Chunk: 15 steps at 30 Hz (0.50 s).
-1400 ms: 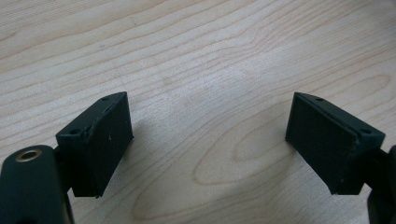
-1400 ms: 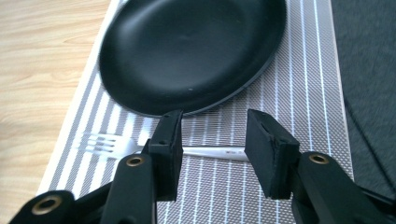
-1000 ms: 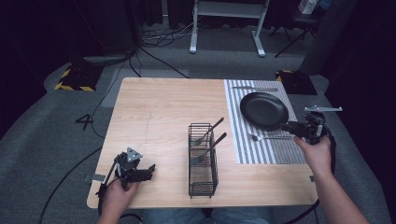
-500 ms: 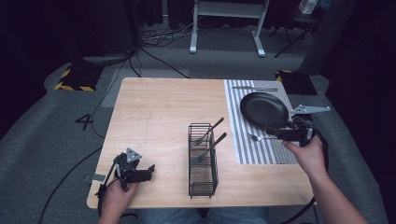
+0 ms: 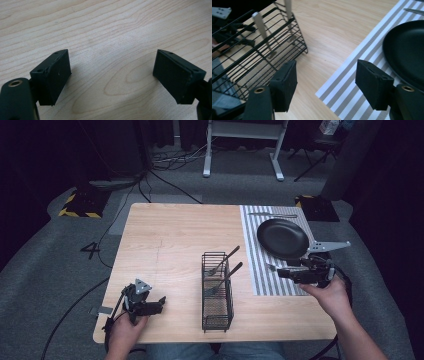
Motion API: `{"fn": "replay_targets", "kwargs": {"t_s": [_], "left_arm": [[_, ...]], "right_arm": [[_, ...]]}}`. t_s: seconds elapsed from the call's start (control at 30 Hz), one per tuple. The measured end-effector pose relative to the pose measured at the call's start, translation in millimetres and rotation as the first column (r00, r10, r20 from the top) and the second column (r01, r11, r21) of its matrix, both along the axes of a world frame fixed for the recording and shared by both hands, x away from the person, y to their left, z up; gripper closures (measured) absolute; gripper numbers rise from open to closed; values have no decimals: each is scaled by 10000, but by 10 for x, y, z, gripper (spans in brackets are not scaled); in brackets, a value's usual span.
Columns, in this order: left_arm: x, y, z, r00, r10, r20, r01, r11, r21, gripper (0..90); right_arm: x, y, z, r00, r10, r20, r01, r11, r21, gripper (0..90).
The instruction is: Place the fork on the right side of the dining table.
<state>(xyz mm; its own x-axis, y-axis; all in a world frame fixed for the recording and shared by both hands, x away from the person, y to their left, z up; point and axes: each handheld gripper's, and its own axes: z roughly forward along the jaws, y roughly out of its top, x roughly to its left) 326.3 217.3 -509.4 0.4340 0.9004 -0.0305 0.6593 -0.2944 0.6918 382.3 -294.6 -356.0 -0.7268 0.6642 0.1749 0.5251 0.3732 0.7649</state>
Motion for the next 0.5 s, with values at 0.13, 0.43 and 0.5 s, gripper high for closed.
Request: {"fn": "replay_targets", "kwargs": {"t_s": [0.13, 0.43, 0.5], "left_arm": [[0, 0, 0, 10000, 0, 0, 0, 10000, -2, 147], [1, 0, 0, 10000, 0, -1, 0, 10000, -3, 147], [1, 0, 0, 10000, -2, -1, 2, 10000, 0, 147]], "right_arm": [[-88, 32, -33, 9995, 318, -12, -318, 9993, -174, 322], [-222, 19, -156, 9957, 756, -532, -767, 9969, -177, 326], [-238, 6, -217, 9961, 748, -477, -758, 9969, -193, 325]]}}
